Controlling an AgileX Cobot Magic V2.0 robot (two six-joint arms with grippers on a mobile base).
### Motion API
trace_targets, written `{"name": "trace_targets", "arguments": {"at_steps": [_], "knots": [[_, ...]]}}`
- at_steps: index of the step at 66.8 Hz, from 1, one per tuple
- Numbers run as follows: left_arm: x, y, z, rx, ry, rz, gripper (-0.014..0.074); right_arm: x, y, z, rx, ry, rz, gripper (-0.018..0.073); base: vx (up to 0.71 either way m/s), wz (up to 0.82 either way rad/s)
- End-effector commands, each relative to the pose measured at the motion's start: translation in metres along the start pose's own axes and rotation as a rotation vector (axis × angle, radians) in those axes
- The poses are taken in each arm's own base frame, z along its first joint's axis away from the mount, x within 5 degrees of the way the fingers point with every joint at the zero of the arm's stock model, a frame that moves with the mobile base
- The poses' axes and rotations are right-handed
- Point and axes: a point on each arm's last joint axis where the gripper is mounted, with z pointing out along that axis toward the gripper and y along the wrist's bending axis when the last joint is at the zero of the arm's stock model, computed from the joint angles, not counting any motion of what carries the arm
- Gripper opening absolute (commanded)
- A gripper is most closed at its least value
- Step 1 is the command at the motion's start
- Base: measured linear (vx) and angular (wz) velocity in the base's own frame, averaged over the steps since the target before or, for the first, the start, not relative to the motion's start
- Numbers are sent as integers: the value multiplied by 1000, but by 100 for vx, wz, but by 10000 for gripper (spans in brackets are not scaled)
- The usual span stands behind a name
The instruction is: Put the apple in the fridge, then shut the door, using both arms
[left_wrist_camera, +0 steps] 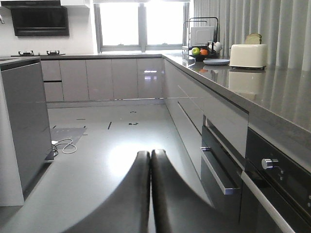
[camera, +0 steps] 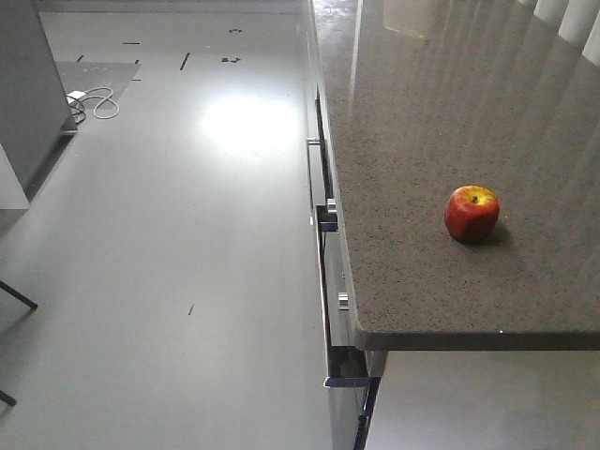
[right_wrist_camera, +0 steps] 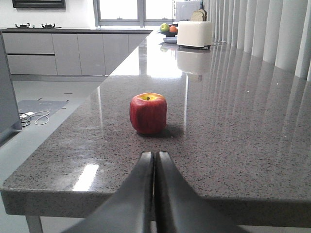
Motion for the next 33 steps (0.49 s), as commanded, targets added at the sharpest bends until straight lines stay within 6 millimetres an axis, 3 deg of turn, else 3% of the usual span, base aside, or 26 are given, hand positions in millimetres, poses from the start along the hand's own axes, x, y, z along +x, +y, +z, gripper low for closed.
{"name": "trace_targets", "arguments": {"at_steps": [1,33], "knots": [[-14,0,-2,-1,-111,-9,-6,-9,0,-1,-1,-90,-19,-3,0,0],[-14,0,-2,-1,-111,-9,-6,-10,0,-1,-1,-103,-16,-3,0,0]]}}
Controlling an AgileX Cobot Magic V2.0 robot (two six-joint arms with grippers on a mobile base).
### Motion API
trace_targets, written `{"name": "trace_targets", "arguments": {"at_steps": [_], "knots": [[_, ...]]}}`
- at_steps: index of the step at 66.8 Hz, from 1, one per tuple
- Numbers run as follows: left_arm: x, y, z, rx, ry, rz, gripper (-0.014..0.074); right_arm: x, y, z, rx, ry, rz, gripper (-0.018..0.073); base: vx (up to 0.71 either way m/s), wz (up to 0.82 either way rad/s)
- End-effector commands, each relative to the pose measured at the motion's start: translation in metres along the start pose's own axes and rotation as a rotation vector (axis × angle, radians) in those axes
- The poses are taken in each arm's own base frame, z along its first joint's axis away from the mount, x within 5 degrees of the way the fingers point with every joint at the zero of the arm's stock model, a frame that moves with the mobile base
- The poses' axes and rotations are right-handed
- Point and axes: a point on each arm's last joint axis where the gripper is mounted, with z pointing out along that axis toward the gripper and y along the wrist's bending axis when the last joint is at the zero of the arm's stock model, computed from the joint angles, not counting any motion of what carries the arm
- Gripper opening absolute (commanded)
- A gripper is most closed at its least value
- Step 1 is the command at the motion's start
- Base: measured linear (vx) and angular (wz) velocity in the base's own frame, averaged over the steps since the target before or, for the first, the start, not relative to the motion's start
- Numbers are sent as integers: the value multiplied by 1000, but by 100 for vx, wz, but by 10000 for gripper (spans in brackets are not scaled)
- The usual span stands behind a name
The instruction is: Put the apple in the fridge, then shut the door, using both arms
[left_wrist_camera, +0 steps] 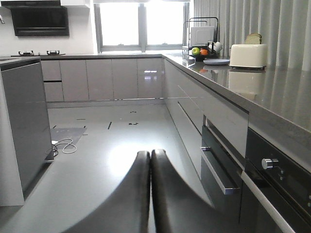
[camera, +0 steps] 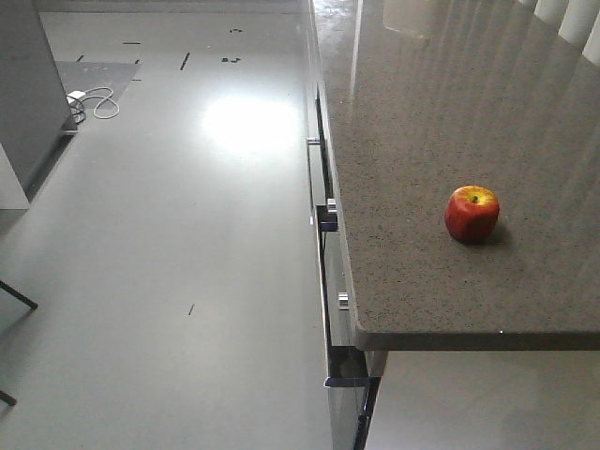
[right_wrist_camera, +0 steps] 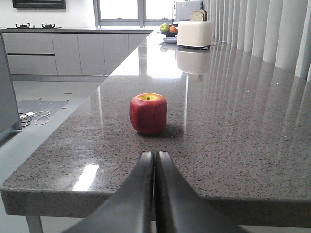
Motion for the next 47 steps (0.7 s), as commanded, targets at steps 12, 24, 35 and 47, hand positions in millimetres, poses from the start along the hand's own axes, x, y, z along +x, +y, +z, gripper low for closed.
{"name": "trace_targets", "arguments": {"at_steps": [12,24,35,47], "knots": [[-14,0,-2,-1,-111,-9,-6,-29,0,-5,-6,-264,25,-3,0,0],[-14,0,-2,-1,-111,-9,-6,-62,1,-4,-4,-173,13,-3,0,0],[-14,0,-2,-1,-111,-9,-6,-95,1,5,-4,19,25,-3,0,0],[-14,0,-2,-1,-111,-9,-6,-122,2,22,-1,212,21,-3,0,0]]}}
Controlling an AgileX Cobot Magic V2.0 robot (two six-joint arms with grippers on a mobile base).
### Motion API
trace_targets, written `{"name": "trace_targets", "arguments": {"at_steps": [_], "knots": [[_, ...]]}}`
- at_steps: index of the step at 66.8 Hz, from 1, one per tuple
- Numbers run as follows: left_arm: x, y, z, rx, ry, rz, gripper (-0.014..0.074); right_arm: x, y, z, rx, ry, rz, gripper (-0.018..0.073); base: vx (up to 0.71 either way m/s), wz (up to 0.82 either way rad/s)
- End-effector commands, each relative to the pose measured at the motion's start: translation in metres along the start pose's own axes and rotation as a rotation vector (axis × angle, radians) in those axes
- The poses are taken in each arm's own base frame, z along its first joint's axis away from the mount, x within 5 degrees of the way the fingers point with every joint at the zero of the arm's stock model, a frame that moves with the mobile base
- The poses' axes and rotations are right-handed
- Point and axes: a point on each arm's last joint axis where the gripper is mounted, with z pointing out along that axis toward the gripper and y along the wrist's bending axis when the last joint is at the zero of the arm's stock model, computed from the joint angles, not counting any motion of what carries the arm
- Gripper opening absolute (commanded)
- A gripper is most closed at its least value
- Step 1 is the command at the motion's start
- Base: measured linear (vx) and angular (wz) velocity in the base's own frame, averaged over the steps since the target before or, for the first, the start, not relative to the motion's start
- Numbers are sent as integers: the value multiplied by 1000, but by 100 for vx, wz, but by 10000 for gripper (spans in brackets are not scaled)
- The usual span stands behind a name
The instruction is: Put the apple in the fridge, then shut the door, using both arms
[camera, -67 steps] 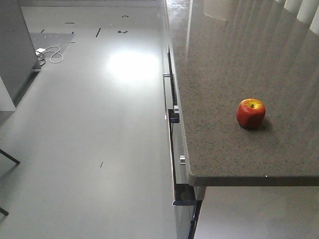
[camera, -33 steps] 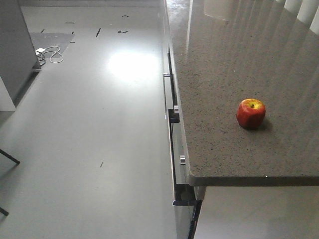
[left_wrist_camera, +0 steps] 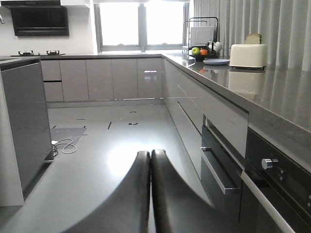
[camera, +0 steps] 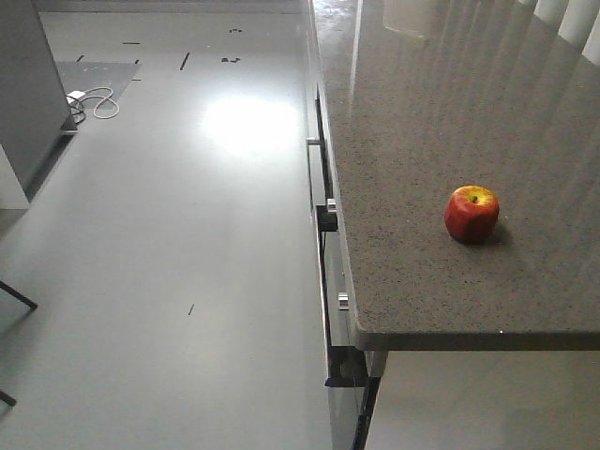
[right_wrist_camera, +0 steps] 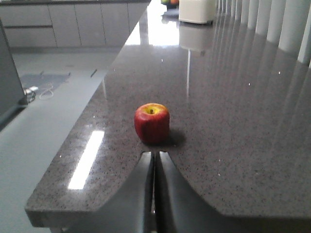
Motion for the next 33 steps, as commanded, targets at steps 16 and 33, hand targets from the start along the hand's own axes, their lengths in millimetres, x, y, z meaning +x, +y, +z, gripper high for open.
{"name": "trace_targets", "arguments": {"at_steps": [16,33], "knots": [[-14,0,-2,-1,-111,-9,-6,-44,2,43,12,293,-11,6,0,0],[-14,0,-2,-1,-111,-9,-6,-52,2,91,-1,486,-84,157,0,0]]}}
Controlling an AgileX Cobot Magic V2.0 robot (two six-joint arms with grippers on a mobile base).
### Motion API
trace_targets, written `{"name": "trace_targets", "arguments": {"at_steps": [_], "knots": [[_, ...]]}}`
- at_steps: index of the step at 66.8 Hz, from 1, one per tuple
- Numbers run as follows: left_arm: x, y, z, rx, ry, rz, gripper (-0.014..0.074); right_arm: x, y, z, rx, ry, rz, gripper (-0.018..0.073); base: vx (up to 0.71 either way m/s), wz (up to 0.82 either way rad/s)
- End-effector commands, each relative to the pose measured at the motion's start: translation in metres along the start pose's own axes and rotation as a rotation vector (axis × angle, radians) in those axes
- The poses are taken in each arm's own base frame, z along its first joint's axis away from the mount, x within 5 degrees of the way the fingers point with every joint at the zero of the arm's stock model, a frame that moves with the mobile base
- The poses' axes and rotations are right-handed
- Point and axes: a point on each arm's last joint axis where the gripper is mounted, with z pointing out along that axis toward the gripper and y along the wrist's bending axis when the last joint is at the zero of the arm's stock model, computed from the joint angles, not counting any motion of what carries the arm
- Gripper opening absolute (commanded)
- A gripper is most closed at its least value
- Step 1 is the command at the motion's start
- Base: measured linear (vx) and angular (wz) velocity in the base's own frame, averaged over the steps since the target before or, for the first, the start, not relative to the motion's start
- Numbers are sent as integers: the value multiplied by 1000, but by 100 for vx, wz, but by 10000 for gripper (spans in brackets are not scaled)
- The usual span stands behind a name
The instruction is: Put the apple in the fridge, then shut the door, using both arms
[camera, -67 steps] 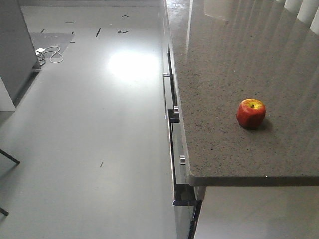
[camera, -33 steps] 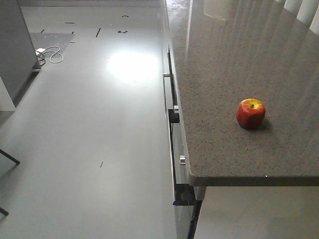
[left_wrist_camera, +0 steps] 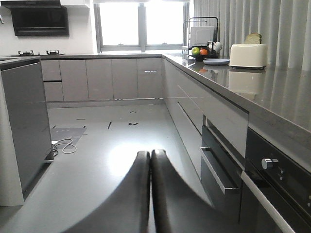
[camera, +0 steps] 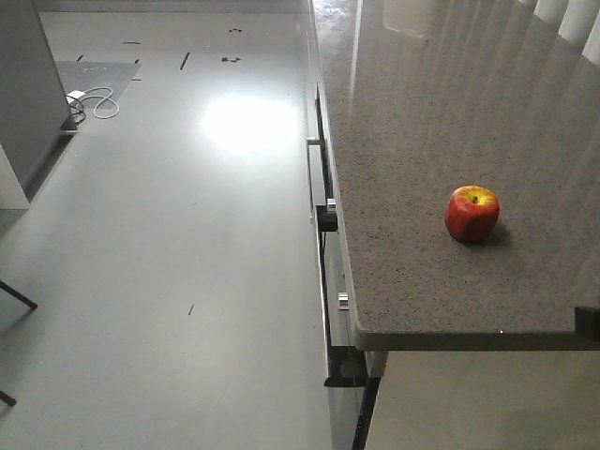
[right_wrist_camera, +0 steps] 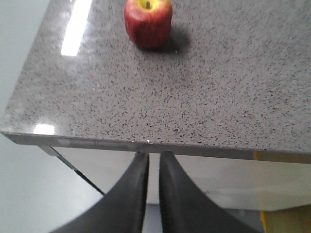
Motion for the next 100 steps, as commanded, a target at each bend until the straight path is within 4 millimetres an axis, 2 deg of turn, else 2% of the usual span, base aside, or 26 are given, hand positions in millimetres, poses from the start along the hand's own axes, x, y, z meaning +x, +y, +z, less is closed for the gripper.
{"name": "trace_targets", "arguments": {"at_steps": [1,17,24,29,45,62,76,100], "knots": [[-14,0,-2,-1,-111,-9,-6,-24,-1,7,4,-32,-42,174,0,0],[-14,0,-2,-1,-111,-9,-6,-56,-1,40,1,42,-60,510,0,0],[-14,0,-2,-1,-111,-9,-6,-70,-1,56,-4,66,-64,610,0,0],[-14,0,-2,-1,-111,-9,-6,-79,0,67,-14,84,-54,646,0,0],[-14,0,-2,-1,-111,-9,-6,-103,5,111,-86,147,-44,650,0,0],[-14,0,-2,-1,-111,-9,-6,-126,5,156,-85,182,-41,639,0,0],[-14,0,-2,-1,-111,-9,-6,-143,2,184,-65,186,-66,632,0,0],[-14,0,-2,-1,-111,-9,-6,-159,-1,230,-37,180,-99,620,0,0]]}}
